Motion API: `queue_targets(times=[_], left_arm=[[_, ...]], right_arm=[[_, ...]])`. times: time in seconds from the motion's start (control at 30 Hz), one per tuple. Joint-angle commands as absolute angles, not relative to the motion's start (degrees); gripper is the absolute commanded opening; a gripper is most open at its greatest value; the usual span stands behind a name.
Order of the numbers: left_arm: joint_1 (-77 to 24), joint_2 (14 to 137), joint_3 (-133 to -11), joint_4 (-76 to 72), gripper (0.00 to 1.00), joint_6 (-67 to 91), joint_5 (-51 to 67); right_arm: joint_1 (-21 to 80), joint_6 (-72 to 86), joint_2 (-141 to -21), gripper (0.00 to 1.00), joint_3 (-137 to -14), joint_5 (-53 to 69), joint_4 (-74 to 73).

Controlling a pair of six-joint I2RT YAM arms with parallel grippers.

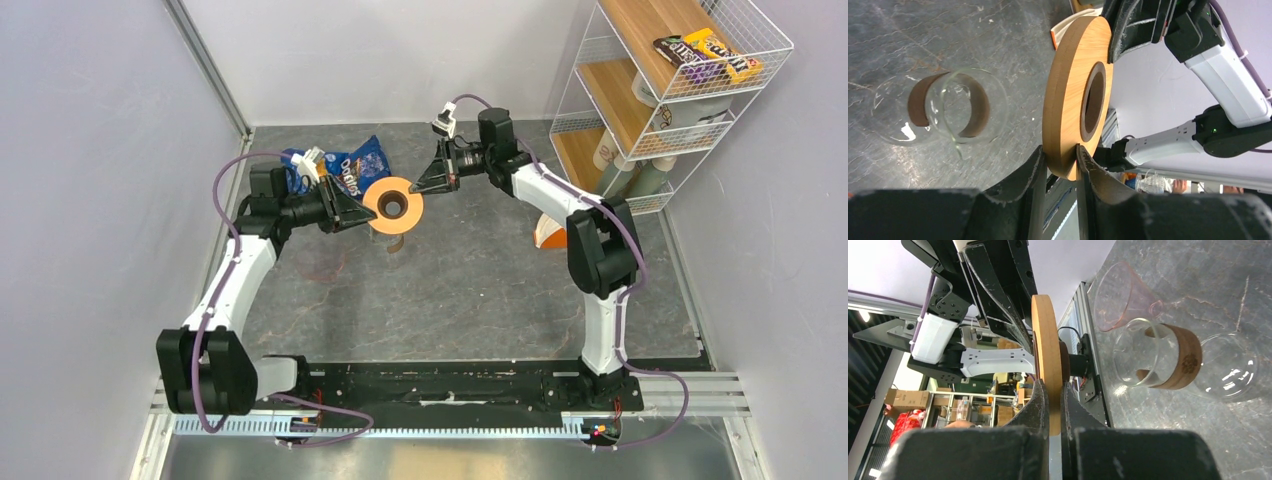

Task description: Place the coffee filter in the dripper

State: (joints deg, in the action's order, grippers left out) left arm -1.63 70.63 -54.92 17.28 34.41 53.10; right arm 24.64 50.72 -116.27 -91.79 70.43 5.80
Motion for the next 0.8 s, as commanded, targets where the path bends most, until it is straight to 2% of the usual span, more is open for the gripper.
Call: queue_targets(times=[0.0, 0.23, 0.37, 0.77], left_arm=[[-0.8, 73.5, -54.9, 15.9, 0.28, 34.0, 53.2], [-0.4, 77.1, -54.8, 16.4, 0.24, 32.5, 52.2], [-0.1, 79.5, -55.5, 18.7, 0.23, 30.8, 52.7], [1.8, 82.3, -57.8, 23.4, 0.27, 27.5, 52.2]], right_arm=[[25.1, 47.8, -119.3, 0.0, -95.8, 69.0, 2.6], [25.7, 45.5, -123.8, 0.0, -99.1, 67.9, 0.1], [26.4, 42.2, -124.9, 0.03, -100.2, 66.3, -6.0], [27.3, 36.1, -126.9, 0.08, -102.7, 63.1, -14.5]])
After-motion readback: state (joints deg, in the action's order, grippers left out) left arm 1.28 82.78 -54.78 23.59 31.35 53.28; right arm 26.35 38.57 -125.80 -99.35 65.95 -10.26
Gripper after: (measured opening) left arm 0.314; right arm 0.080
